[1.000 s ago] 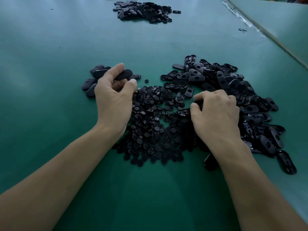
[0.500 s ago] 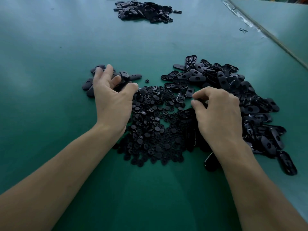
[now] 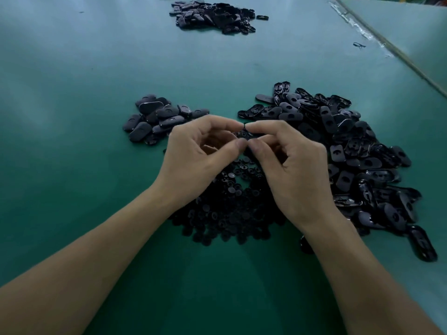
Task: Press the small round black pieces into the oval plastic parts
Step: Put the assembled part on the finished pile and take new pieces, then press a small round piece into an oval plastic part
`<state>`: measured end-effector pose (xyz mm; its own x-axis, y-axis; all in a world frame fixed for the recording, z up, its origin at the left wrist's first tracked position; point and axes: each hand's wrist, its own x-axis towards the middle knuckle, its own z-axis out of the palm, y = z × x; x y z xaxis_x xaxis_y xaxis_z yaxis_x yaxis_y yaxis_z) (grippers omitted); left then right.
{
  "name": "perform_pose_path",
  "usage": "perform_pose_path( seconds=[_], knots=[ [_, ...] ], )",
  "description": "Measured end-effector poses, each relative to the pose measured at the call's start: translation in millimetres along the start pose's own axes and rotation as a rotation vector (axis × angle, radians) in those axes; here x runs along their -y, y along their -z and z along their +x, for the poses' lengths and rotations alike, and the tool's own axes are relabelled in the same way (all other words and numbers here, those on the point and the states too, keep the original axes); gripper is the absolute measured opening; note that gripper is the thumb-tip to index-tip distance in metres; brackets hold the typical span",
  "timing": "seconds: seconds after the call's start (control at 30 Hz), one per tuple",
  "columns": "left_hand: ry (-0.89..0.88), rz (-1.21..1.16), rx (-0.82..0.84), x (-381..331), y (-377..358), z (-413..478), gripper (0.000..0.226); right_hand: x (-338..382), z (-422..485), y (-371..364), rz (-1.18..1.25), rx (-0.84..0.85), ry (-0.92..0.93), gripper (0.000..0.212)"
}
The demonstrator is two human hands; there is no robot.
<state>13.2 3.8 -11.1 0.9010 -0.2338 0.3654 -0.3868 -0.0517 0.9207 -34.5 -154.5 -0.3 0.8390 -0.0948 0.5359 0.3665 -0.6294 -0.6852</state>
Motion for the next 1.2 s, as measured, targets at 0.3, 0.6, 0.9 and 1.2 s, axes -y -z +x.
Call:
perform_pose_path(
  seconds=[0.3,0.6,0.9,1.2],
  knots=[
    [0.029,-0.003,0.177,-0.9,2.5,-1.3,0.030,2.7,-0.4,-1.0,0.345,-0.061,-0.151,0.032],
    [0.087,-0.091,-0.083,8.3,7.0,1.4,0.013,4.1,-14.4,-3.8,-0.120,-0.041,-0.055,0.012],
    [0.190,-0.222,-0.205,5.8,10.2,1.2,0.011,7.8,-17.1,-2.0,-0.370,0.289,-0.118,0.025],
    [0.225,-0.242,-0.216,0.1,9.8,-1.5,0.008,8.1,-9.5,-7.2,-0.355,0.309,-0.129,0.014]
  ],
)
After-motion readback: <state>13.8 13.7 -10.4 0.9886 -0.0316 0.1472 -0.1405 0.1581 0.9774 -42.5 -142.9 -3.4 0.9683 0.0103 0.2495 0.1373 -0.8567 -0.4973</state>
